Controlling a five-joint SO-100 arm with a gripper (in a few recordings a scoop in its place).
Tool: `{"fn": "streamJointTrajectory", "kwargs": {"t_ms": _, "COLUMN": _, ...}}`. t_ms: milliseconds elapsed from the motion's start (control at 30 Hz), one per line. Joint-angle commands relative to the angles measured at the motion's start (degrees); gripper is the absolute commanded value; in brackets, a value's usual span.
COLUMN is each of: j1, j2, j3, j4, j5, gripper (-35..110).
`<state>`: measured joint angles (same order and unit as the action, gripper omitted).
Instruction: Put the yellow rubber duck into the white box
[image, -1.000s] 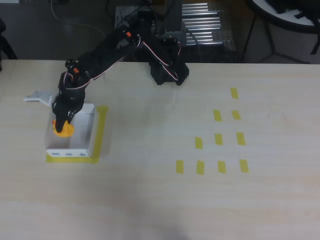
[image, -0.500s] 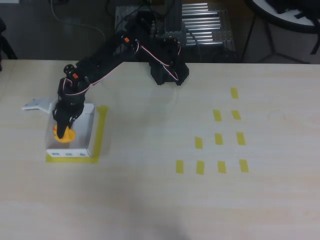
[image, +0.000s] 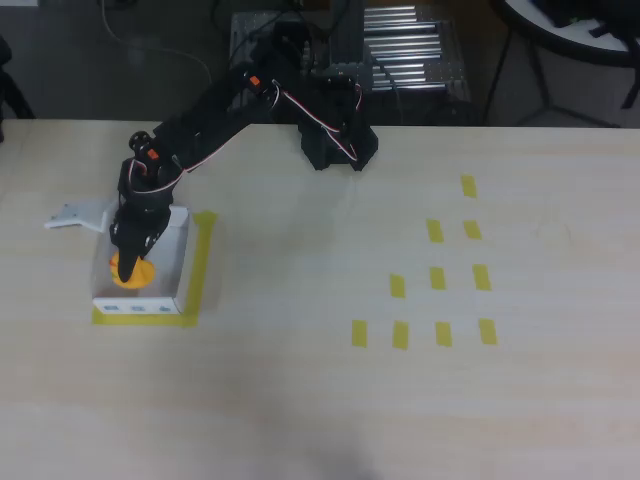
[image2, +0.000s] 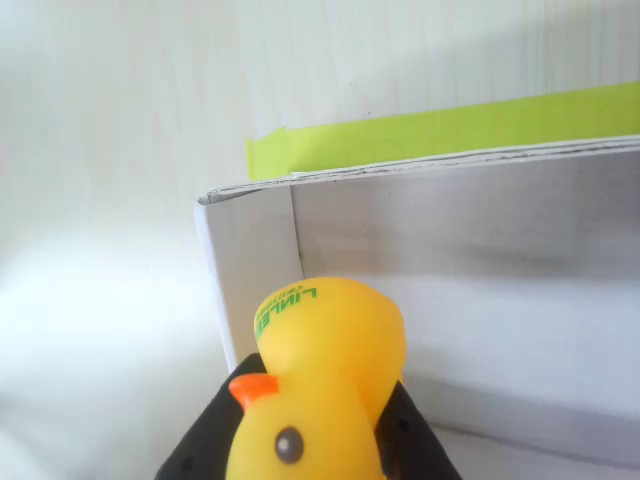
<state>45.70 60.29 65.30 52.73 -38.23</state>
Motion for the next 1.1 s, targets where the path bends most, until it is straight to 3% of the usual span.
{"fn": "streamJointTrajectory", "kwargs": {"t_ms": 0, "j1": 0.00, "j2": 2.02, "j3": -5.80, "j4": 0.35, "j5": -1.14, "gripper": 13}}
{"fn": "streamJointTrajectory", "kwargs": {"t_ms": 500, "j1": -0.18, "j2": 2.02, "j3": -5.36, "j4": -0.26, "j5": -2.11, "gripper": 21}}
{"fn": "streamJointTrajectory", "kwargs": {"t_ms": 733, "j1": -0.09, "j2": 2.20, "j3": -5.01, "j4": -1.41, "j5": -2.11, "gripper": 35}}
{"fn": "streamJointTrajectory", "kwargs": {"t_ms": 1067, "j1": 0.00, "j2": 4.83, "j3": -1.49, "j4": -4.04, "j5": -2.20, "gripper": 30}}
